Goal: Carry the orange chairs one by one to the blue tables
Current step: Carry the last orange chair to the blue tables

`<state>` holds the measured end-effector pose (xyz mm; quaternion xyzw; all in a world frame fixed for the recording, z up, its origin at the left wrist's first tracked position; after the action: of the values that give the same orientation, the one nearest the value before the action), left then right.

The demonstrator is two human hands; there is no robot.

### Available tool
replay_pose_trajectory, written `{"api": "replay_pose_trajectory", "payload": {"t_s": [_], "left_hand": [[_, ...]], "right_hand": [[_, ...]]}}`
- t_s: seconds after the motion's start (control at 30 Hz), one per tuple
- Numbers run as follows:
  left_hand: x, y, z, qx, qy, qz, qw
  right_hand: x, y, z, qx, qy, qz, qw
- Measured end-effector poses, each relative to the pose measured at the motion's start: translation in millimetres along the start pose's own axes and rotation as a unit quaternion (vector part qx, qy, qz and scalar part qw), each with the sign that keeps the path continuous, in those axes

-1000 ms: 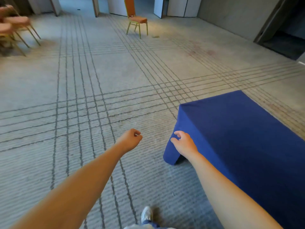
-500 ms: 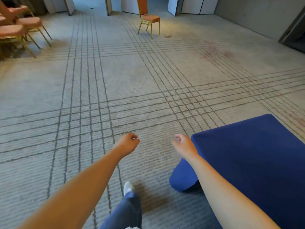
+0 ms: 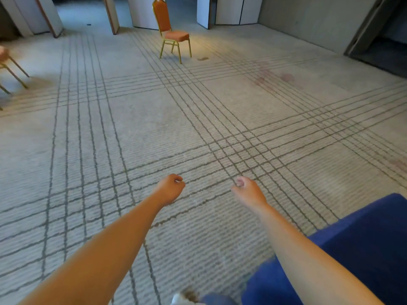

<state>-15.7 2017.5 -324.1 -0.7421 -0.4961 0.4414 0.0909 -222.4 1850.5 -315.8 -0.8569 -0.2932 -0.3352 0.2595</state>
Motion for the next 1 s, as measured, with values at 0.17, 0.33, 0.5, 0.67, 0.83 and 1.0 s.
{"api": "replay_pose_trajectory", "payload": {"t_s": [0.17, 0.33, 0.5, 0.67, 0.83, 1.0], "left_hand": [[-36.5, 69.7, -34.5, 0.015, 0.016, 0.003, 1.0], [-84.4, 157.4, -77.2, -0.009, 0.02, 0.002, 1.0], [-144.9, 258.8, -123.6, -0.037, 0.008, -0.015, 0.999], [-220.6, 360.4, -159.4, -0.05, -0.011, -0.031, 0.998], [-268.0, 446.8, -180.8, -0.055, 0.003, -0.05, 0.997], [-313.2, 543.8, -203.1, -0.047, -0.015, -0.073, 0.996]], "right_hand": [[17.9, 83.4, -1.7, 0.012, 0.017, 0.027, 0.999], [33.3, 193.8, -14.0, 0.02, 0.008, 0.015, 1.0], [67.5, 327.3, -35.6, 0.04, 0.031, -0.01, 0.999], [98.0, 469.4, -75.3, 0.03, 0.019, -0.034, 0.999], [111.7, 576.6, -92.7, 0.044, -0.013, -0.042, 0.998], [122.4, 679.2, -105.8, 0.063, -0.002, -0.028, 0.998]]}}
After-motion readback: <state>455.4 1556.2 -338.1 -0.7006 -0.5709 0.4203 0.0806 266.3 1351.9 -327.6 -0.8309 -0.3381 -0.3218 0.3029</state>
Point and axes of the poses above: each hand's wrist, its own y-axis towards the middle knuckle, its own z-axis out of the palm, x = y × z, the point moved 6 cm from there along y, towards the middle knuckle, and after that the axes turned 12 degrees about -z, right-handed, at the moved point
